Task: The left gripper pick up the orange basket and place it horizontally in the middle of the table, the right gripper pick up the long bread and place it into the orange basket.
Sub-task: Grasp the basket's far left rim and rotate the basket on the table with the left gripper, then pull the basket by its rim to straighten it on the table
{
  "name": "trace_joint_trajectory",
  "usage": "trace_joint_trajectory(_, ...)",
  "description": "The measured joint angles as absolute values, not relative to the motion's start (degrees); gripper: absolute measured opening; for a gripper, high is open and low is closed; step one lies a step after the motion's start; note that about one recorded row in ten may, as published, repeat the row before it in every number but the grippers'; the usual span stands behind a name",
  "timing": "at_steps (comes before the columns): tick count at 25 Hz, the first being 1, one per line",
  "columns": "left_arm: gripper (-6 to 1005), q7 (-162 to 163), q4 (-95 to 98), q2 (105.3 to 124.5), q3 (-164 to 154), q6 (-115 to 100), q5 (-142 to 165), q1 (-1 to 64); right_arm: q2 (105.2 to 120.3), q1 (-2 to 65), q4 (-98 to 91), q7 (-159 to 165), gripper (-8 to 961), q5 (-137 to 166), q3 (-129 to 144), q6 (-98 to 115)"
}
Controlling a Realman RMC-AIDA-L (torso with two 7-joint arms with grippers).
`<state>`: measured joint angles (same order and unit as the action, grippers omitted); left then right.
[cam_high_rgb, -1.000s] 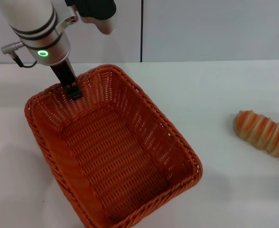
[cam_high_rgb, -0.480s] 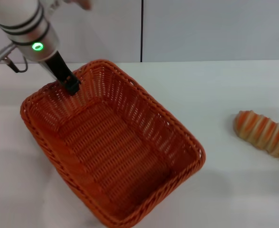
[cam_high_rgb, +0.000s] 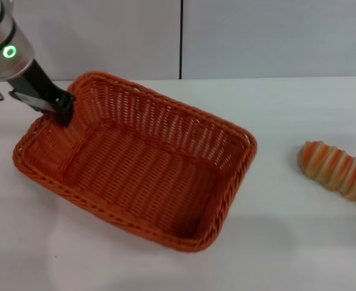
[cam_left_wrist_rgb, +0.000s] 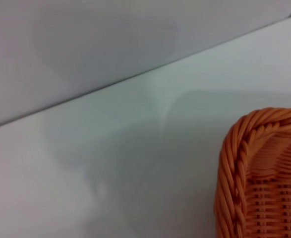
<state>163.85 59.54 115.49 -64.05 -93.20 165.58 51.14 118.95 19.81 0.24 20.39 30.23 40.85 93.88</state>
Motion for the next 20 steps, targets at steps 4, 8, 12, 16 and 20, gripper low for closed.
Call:
trace_joint_trajectory(4, 212, 164.7, 60.1, 115.21, -62.3, -94.3, 165.6, 50.7, 118.78, 19.5, -0.5, 22.7, 500, 30.2, 40.9, 93.7)
trace_joint_trajectory(8, 198, 164.9, 60.6, 115.29, -58.4, -96.1, 165.6, 50.3, 118.76, 19.3, -0.8, 22.8, 500, 30.8, 41.1, 93.8)
trace_joint_trajectory(12, 190, 165.0, 63.6, 115.29, -56.9, -99.1, 165.6, 48.2, 118.74, 19.3, -1.0, 22.8, 501, 32.3, 41.1, 94.0)
trace_joint_trajectory(16, 180, 165.0, 66.9, 115.58, -57.0, -101.4, 165.6, 45.5, 118.73, 19.6, -1.0, 22.9, 501, 32.6, 41.1, 93.8)
trace_joint_trajectory(20, 171, 165.0, 69.1, 116.43, -56.8, -101.9, 165.6, 42.3, 118.73, 20.0, -1.1, 22.9, 501, 32.6, 41.1, 93.8)
